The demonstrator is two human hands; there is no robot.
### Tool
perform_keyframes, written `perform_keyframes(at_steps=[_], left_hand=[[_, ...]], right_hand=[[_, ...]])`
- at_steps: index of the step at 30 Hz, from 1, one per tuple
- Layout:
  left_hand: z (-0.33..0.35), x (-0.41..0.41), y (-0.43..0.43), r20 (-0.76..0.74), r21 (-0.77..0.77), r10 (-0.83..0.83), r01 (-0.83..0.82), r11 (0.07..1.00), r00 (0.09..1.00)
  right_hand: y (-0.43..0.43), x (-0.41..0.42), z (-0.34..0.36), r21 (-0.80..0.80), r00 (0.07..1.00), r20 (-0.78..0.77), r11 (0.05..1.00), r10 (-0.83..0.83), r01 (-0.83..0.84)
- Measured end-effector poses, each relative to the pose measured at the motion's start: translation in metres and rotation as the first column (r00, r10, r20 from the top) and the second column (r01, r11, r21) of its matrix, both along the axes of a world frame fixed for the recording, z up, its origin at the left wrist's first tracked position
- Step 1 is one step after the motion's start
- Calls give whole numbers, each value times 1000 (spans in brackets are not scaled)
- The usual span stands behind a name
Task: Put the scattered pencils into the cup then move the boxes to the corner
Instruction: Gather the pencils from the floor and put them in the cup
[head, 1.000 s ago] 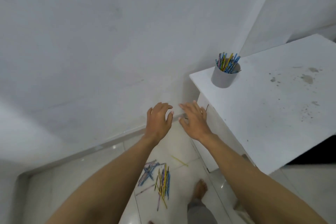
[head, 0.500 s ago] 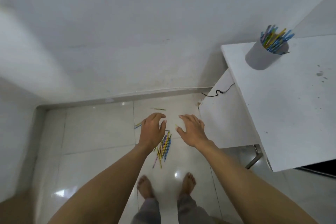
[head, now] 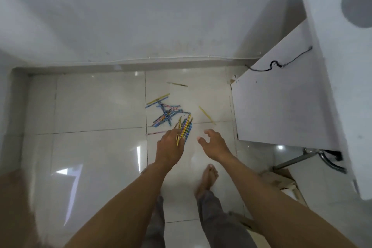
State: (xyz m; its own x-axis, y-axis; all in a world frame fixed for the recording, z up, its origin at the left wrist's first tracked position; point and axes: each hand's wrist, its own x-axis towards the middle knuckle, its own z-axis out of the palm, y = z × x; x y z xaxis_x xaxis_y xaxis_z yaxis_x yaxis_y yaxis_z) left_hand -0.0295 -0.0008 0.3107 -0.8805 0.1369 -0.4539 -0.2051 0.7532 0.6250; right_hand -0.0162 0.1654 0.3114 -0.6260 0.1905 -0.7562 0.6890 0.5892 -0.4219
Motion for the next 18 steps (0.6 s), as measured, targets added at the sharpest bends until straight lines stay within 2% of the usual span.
perform_keyframes(at_steps=[9, 18], left_hand=[[-148, -33, -30, 14, -39, -16, 17, 999, 1000], [-353, -48, -15, 25, -97, 1, 2, 995, 1000]], right_hand=[[-25, -16, -158, -23, 997, 40, 997, -69, 70], [-17, -36, -365, 1, 991, 7, 991, -135, 135]])
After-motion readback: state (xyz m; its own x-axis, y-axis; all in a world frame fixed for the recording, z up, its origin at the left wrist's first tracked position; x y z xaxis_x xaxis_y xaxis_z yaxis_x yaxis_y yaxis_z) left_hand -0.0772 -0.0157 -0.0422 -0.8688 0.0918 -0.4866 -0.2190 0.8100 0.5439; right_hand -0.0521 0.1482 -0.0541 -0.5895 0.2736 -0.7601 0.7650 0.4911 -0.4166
